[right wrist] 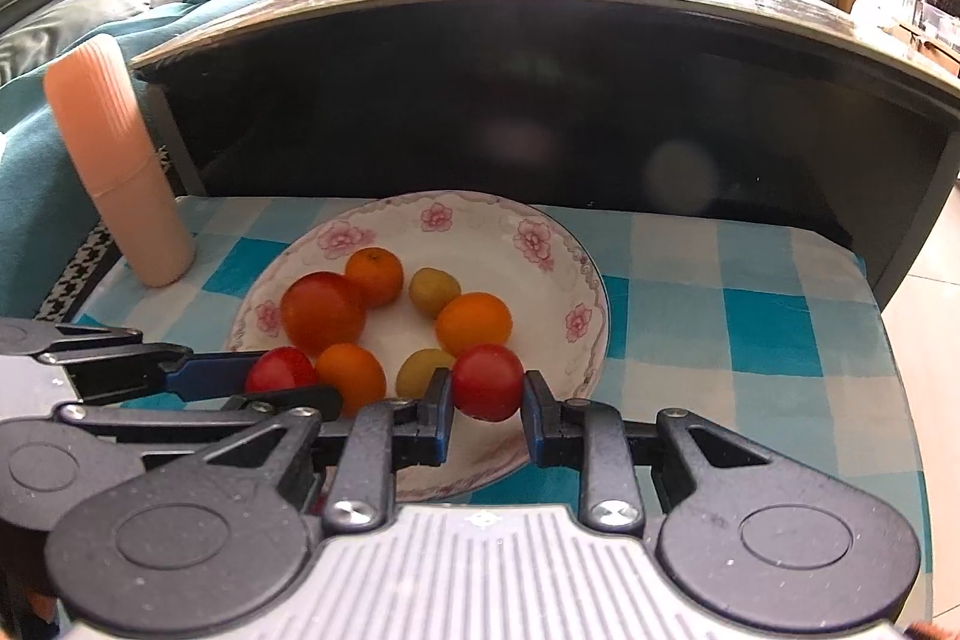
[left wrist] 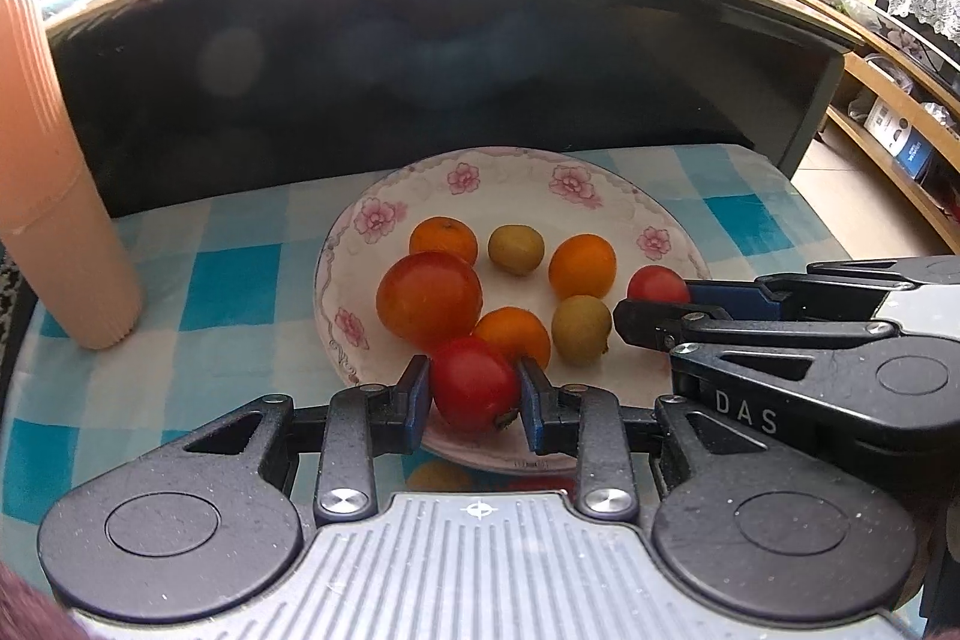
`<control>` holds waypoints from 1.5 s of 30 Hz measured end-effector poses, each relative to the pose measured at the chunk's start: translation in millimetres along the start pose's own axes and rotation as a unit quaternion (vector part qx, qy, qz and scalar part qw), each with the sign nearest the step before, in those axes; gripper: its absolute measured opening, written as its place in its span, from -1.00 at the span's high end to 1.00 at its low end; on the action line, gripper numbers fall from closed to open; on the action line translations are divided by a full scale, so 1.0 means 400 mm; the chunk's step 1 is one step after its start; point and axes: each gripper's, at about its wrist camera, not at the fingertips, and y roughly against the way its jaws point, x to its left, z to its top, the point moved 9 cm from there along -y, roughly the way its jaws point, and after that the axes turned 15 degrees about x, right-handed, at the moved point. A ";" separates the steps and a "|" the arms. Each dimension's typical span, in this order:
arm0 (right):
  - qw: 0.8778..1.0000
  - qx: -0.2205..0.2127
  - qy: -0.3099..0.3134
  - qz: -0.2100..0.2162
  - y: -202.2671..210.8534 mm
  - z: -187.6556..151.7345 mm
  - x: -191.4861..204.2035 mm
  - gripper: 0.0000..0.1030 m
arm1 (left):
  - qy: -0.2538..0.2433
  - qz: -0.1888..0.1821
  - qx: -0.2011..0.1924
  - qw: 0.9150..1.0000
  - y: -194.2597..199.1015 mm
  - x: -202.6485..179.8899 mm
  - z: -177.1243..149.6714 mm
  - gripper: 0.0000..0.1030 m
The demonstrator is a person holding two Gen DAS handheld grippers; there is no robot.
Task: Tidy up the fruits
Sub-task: 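Open both tools to release the tomatoes into the bowl, then grasp a yellow-brown fruit with the left tool while the right tool grasps a red tomato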
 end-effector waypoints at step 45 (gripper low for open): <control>0.994 0.020 0.107 0.013 0.061 -0.174 0.150 -0.38 | -0.011 0.017 0.035 0.999 0.103 0.100 -0.197 -0.43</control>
